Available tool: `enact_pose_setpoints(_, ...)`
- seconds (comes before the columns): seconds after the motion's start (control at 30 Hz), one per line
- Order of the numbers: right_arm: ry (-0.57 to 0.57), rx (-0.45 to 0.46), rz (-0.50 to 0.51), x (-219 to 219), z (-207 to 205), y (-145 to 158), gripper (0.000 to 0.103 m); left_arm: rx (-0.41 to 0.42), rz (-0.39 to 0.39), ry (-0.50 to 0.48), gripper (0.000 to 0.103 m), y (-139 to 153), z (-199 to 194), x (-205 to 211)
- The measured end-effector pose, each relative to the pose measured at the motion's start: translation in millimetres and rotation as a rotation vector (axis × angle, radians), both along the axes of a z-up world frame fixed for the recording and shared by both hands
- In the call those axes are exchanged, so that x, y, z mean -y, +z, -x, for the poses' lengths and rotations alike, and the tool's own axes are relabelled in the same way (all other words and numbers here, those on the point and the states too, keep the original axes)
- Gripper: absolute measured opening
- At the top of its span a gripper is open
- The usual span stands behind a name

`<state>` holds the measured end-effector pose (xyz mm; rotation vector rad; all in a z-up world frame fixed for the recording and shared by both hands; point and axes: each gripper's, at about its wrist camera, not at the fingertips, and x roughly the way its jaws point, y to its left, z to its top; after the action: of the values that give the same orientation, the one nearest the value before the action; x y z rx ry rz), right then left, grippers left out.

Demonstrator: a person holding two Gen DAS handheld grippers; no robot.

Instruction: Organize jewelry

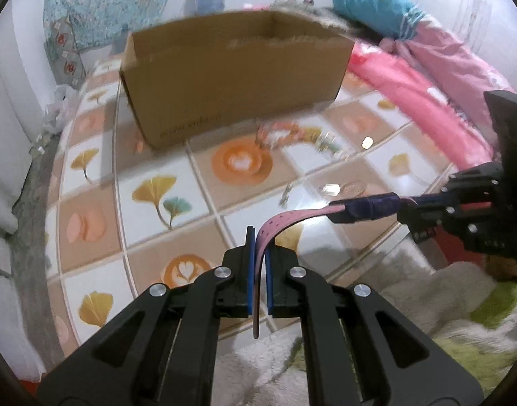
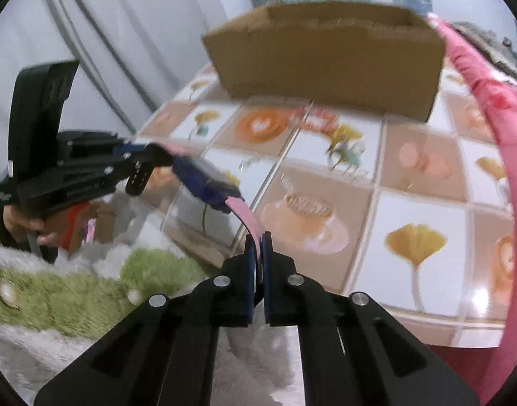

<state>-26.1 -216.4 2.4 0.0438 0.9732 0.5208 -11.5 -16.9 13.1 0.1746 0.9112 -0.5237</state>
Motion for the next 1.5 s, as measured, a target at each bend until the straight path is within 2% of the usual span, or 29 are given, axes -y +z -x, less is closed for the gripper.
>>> enact_pose_setpoints(0.13, -0.027, 0.088, 0.016, 7.1, -15.1, 41.5, 0.004, 0.054, 0.051, -0.026, 0.004, 39.5, -7.2, 2.8)
enact_pose_setpoints(0.3, -0.033, 0.198, 0.042, 10.9, -56.1, 103.5, 0.004, 0.134, 0.122, -0.078, 0.004, 103.1, -44.5, 9.0)
enact_pose_setpoints(0.37, -0.037, 0.198, 0.036, 15.3, -83.2, 120.9, 0.004, 0.139, 0.137, -0.091, 0.004, 124.0, -72.4, 14.4)
enact_pose_setpoints(0.43, -0.034, 0.162, 0.025, 18.7, -116.7, 129.5, 0.004, 0.142, 0.111, -0.079, 0.004, 134.7, -101.1, 22.4)
enact_pose_setpoints(0.57, -0.035, 0.022, 0.029, 23.5, -201.2, 128.7, 0.004, 0.031, 0.066, -0.072, 0.004, 129.3, -176.3, 46.4)
enact_pose_setpoints(0.63, -0.032, -0.023, 0.086, 15.9, -241.2, 121.2, 0.004, -0.030, 0.033, -0.051, 0.003, 116.2, -211.2, 54.0)
enact_pose_setpoints(0.73, -0.024, -0.077, 0.134, 9.6, -277.8, 109.4, 0.003, -0.158, 0.011, -0.028, 0.004, 87.8, -260.5, 61.8)
enact_pose_setpoints(0.77, -0.005, -0.099, 0.136, 6.5, -287.5, 103.8, 0.003, -0.229, 0.040, -0.038, 0.004, 75.5, -274.0, 63.5)
enact_pose_setpoints(0.83, 0.006, -0.135, 0.128, 3.6, -298.6, 94.3, 0.004, -0.285, 0.042, -0.026, 0.004, 57.2, -289.7, 64.2)
enact_pose_setpoints(0.93, 0.027, -0.172, 0.096, 4.7, -300.3, 83.1, 0.004, -0.311, 0.058, -0.037, 0.004, 46.5, -295.3, 67.2)
enact_pose_setpoints(1.0, 0.001, -0.220, 0.032, 14.5, -298.0, 75.5, 0.004, -0.317, 0.072, -0.044, 0.004, 43.3, -295.8, 67.5)
enact_pose_setpoints(1.1, -0.031, -0.212, -0.090, 32.4, -274.6, 79.6, 0.005, -0.323, 0.099, -0.045, 0.004, 43.3, -296.9, 62.3)
enact_pose_setpoints(1.17, -0.019, -0.161, -0.236, 45.9, -240.9, 89.3, 0.008, -0.327, 0.118, -0.042, 0.004, 42.7, -296.5, 56.4)
enact_pose_setpoints(1.2, -0.017, -0.134, -0.296, 51.6, -226.0, 91.4, 0.013, -0.328, 0.123, -0.043, 0.004, 42.7, -295.3, 53.8)
enact_pose_setpoints(1.27, -0.024, -0.058, -0.398, 61.5, -189.8, 91.3, 0.045, -0.329, 0.125, -0.043, 0.004, 41.7, -295.2, 52.4)
enact_pose_setpoints(1.33, -0.062, 0.008, -0.413, 61.8, -154.9, 78.5, 0.051, -0.325, 0.124, -0.046, 0.004, 41.9, -293.9, 50.7)
enact_pose_setpoints(1.5, -0.180, 0.025, -0.321, 35.2, -124.6, 25.4, 0.051, -0.306, 0.105, -0.049, 0.004, 42.0, -291.3, 49.8)
